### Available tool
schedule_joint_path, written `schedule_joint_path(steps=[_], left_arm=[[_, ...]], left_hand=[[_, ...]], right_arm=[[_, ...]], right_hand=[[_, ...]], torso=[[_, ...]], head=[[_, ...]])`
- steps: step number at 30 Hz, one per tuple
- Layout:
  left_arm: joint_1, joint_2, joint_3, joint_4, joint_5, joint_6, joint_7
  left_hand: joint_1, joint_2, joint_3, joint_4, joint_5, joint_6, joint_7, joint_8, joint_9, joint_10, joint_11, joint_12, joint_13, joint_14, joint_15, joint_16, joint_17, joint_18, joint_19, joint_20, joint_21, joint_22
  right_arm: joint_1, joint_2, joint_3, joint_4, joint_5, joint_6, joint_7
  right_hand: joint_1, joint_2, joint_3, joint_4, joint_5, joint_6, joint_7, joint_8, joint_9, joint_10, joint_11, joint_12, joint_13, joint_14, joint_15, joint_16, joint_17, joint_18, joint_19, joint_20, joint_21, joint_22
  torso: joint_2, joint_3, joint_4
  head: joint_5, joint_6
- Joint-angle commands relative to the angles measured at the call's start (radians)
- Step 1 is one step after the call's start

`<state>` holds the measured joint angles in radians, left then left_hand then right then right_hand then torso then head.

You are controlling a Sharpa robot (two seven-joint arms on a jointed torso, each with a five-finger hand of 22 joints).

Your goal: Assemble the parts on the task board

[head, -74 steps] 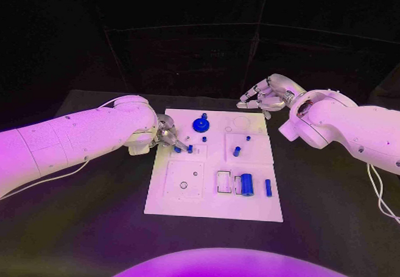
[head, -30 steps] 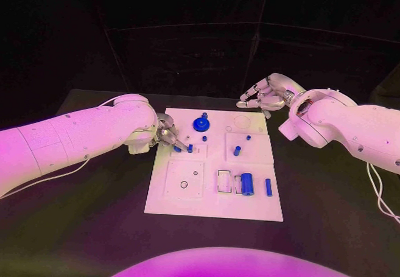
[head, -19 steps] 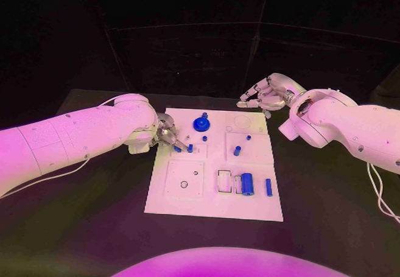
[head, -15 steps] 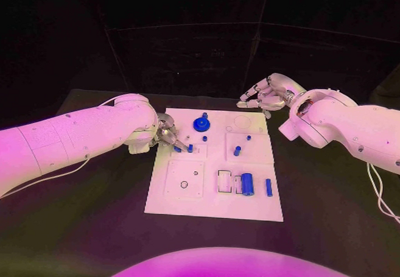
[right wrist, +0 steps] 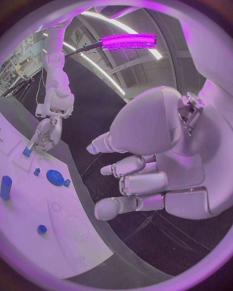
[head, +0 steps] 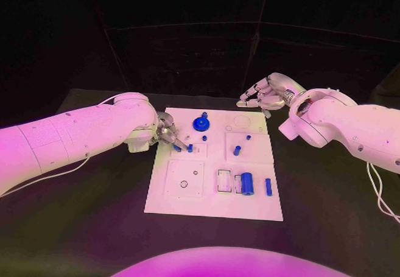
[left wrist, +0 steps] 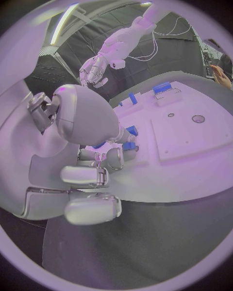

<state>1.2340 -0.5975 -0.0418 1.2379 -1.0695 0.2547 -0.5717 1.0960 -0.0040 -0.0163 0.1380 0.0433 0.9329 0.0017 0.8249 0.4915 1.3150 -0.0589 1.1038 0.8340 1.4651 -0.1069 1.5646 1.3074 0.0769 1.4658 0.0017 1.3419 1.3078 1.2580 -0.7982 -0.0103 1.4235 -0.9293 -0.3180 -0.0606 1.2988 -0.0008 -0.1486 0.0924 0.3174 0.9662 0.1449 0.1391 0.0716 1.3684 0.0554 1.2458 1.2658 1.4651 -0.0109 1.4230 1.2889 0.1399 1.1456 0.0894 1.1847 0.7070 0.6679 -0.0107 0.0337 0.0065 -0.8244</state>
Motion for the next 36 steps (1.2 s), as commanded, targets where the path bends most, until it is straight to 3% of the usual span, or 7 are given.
schedule_joint_path(steps=[1, 25, 36], left_arm=[[0.003, -0.001, 0.0, -0.001, -0.004, 0.022, -0.006], [0.009, 0.007, 0.0, -0.001, -0.003, 0.064, -0.001], [0.009, 0.011, 0.0, -0.006, -0.003, 0.049, 0.0]], left_hand=[[-0.008, 0.0, -0.008, 0.0, 0.004, -0.001, 0.006, -0.002, 0.001, 0.0, 0.002, 0.007, 0.001, 0.106, -0.003, 0.006, 0.263, -0.017, 0.026, -0.002, 0.004, 0.01], [-0.004, 0.001, -0.012, -0.001, 0.004, 0.0, 0.005, -0.002, 0.002, 0.001, 0.001, 0.009, 0.004, 0.106, -0.002, 0.006, 0.263, -0.017, 0.026, -0.002, 0.004, 0.01], [0.001, 0.007, -0.016, -0.002, 0.004, 0.0, 0.005, -0.002, 0.002, 0.001, 0.001, 0.008, 0.002, 0.106, -0.003, 0.006, 0.263, -0.017, 0.025, -0.002, 0.002, 0.008]], right_arm=[[0.002, 0.0, 0.001, 0.001, -0.001, -0.003, 0.006], [0.002, -0.001, 0.001, 0.004, -0.001, -0.004, 0.005], [0.002, -0.001, 0.001, 0.005, -0.001, -0.006, 0.006]], right_hand=[[-0.003, 0.01, -0.004, 0.0, 0.005, -0.008, -0.002, 0.003, -0.001, -0.004, 0.001, -0.004, -0.001, 0.047, -0.007, -0.003, -0.001, 0.014, -0.005, 0.001, -0.003, -0.001], [-0.003, 0.01, -0.004, 0.0, 0.005, -0.008, -0.002, 0.003, -0.001, -0.004, 0.001, -0.004, -0.001, 0.047, -0.007, -0.003, -0.001, 0.014, -0.005, 0.001, -0.003, -0.001], [-0.003, 0.011, -0.006, 0.001, 0.006, -0.009, -0.002, 0.004, -0.001, -0.004, 0.001, -0.004, -0.001, 0.047, -0.007, -0.004, -0.001, 0.014, -0.004, 0.001, -0.003, -0.001]], torso=[[0.0, -0.0001, 0.0002], [0.0, 0.0004, -0.0005], [0.0, 0.0003, 0.0002]], head=[[-0.001, -0.001], [-0.001, -0.001], [-0.003, 0.001]])
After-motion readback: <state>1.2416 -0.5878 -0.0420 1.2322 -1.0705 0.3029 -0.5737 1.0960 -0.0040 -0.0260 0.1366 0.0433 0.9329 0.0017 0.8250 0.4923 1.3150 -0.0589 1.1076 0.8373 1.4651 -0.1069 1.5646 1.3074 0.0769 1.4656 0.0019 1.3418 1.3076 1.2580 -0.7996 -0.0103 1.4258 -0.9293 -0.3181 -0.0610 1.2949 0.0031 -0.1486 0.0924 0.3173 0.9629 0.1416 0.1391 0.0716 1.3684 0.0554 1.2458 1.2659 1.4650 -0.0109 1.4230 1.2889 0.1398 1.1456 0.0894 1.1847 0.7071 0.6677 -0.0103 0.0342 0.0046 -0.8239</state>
